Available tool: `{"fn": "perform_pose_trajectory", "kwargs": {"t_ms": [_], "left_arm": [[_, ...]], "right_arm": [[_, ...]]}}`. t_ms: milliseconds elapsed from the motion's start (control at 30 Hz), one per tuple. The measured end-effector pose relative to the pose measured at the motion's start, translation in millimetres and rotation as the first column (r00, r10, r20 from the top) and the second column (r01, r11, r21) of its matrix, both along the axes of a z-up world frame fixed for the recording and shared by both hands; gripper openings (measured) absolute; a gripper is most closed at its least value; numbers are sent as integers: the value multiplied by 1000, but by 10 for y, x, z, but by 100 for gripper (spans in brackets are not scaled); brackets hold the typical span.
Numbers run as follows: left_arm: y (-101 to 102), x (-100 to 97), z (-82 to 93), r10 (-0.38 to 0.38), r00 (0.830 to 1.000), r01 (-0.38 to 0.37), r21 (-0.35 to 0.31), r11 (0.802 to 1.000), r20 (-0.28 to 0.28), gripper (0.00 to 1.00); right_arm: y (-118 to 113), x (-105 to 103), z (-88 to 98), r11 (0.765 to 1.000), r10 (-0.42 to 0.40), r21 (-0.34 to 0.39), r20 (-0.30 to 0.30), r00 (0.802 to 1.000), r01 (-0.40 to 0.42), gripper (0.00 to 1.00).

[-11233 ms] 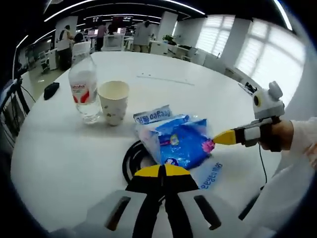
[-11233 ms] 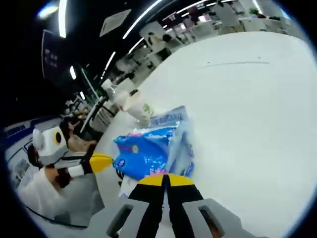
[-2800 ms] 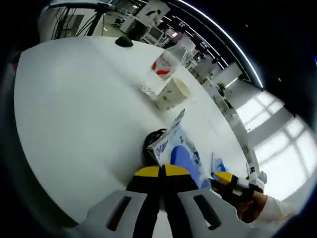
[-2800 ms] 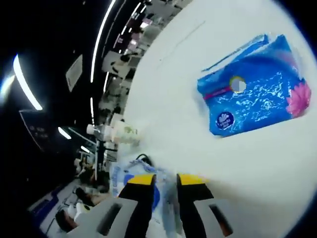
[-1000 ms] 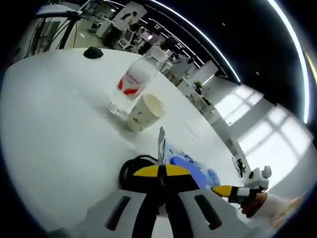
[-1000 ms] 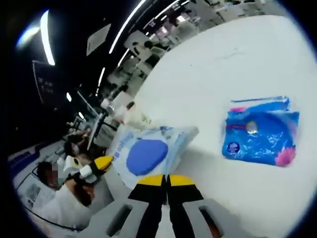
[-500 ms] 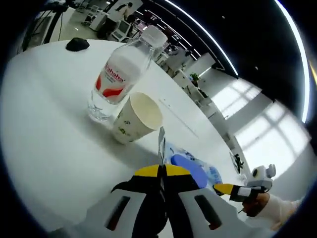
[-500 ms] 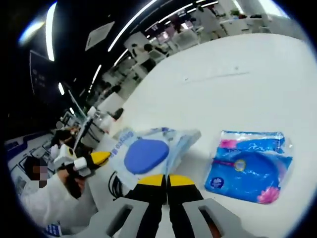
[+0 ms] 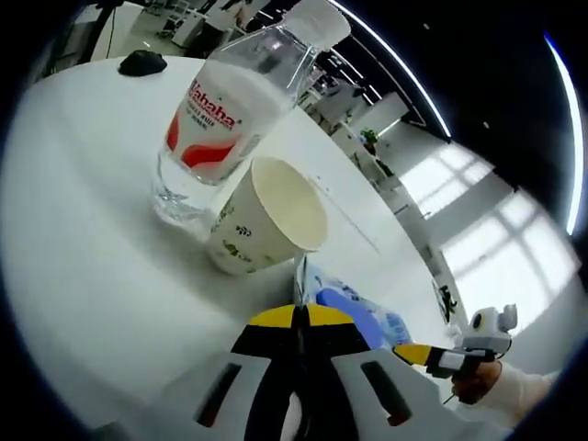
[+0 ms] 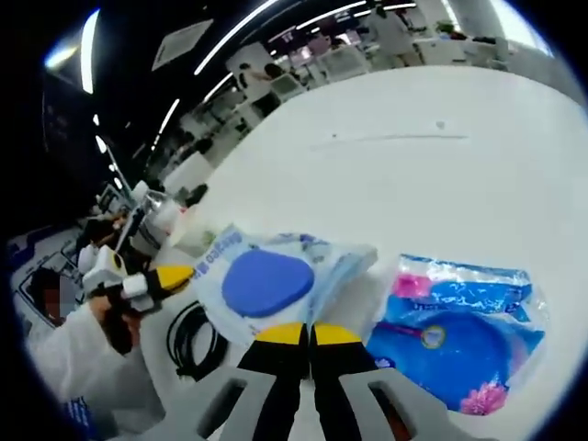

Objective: Arrange the tabletop items into an orderly group along one side of the table until the central work area is clear of visible clutter.

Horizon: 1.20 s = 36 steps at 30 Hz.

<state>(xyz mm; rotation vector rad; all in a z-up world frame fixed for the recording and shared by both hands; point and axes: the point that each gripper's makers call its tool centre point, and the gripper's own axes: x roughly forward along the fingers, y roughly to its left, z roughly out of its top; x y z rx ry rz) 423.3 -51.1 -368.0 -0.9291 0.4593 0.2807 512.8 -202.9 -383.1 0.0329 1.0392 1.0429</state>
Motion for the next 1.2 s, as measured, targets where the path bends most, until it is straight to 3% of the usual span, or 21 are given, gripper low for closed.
{"fn": "perform_pose_trajectory", "kwargs": {"t_ms": [400, 667, 800, 900, 1200], "left_arm": [[51, -2, -182, 16, 999, -17, -22, 1000, -28, 0], [69, -16, -207, 30, 999, -31, -35, 999, -33, 0], [64, -25, -215, 19, 999, -20, -20, 1000, -38, 1], [62, -27, -210, 22, 999, -23, -23, 999, -37, 1], [62, -71, -196, 6, 999, -6, 11, 1000, -49, 3]], "right_arm": [[34, 16, -81, 1000, 20, -14, 3, 1000, -20, 0], [-18, 34, -99, 1000, -9, -15, -4, 1000, 9, 3], [-13, -15, -57, 1000, -24, -7, -28, 999, 24, 11], [-8, -28, 8, 1000, -14, -4, 6, 1000, 14, 15], [-89, 76, 139, 997, -68, 40, 22, 997, 67, 24]]}}
